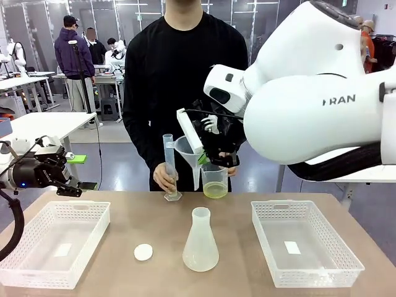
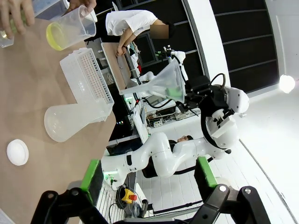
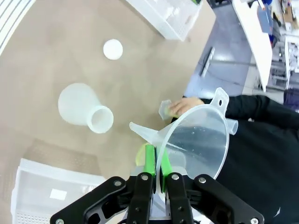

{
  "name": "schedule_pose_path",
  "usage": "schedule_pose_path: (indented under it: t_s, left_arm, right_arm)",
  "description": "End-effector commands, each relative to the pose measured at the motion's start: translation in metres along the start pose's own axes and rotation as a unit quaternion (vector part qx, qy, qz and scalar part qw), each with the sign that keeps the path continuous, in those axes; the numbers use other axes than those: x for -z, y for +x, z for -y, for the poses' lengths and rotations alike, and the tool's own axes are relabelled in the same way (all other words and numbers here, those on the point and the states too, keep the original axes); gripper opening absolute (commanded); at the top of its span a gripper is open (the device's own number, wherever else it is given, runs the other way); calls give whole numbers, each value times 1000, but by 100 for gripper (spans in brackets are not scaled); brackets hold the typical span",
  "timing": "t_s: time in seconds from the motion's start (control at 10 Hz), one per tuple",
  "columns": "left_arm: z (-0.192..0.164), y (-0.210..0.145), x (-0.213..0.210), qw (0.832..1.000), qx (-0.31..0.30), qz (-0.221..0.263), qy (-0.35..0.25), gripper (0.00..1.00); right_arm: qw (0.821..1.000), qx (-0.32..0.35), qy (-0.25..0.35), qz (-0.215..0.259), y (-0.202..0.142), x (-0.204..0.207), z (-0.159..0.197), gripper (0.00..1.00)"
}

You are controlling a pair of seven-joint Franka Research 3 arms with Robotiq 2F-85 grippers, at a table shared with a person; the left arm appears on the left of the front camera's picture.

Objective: Prepare the solutions needed for the experiment.
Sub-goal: Pick up the Plastic Funnel and insert it into the Big flask.

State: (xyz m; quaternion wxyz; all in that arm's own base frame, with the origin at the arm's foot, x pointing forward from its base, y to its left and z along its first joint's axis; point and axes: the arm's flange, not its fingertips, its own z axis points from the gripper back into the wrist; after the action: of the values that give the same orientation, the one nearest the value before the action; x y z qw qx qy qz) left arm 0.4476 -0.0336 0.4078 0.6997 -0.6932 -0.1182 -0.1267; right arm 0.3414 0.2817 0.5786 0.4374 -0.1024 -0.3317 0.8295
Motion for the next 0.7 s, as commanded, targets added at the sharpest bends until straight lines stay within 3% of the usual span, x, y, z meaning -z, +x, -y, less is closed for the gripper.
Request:
schedule_pose_path:
  t_s: [0.0, 0.6]
  left_arm:
    - [2, 0, 1, 1000, 7, 3, -3, 100]
    - [2, 0, 1, 1000, 7, 3, -3, 100]
  right_arm:
    - [1000, -22, 5, 19, -8, -9, -12, 4]
    - [1000, -18, 9, 7, 2, -9, -9, 4]
